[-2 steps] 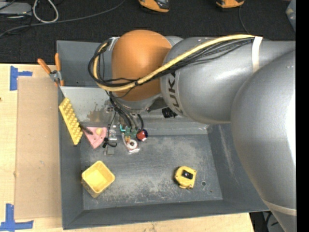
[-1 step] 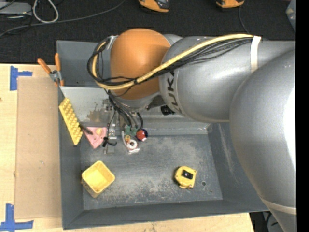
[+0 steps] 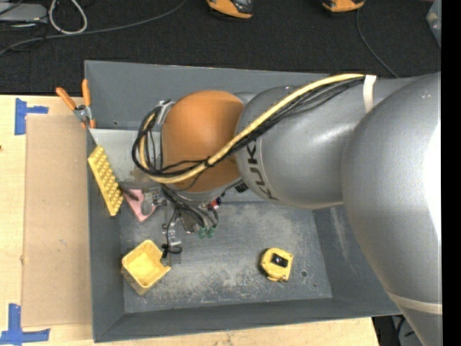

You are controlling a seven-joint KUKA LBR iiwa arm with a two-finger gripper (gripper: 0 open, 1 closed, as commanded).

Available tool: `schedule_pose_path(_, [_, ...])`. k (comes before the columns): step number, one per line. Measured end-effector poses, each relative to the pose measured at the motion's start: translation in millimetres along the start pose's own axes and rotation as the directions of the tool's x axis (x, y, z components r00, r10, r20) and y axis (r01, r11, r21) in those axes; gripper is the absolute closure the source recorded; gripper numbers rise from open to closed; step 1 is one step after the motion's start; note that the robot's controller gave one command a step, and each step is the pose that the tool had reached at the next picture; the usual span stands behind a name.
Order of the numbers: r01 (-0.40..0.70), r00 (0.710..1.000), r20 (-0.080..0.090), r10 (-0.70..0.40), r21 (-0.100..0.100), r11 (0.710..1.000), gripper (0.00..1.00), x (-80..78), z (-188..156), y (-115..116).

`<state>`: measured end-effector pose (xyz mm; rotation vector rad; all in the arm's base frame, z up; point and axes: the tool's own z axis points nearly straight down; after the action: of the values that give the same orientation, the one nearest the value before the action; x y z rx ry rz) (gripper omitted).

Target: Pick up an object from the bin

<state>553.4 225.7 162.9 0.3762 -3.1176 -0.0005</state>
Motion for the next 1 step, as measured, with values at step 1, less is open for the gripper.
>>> schedule_pose_path(1, [0.171,0.985,0.003,-0.171,0.001,0.985,0.0,-7.0,9.4,-3.7])
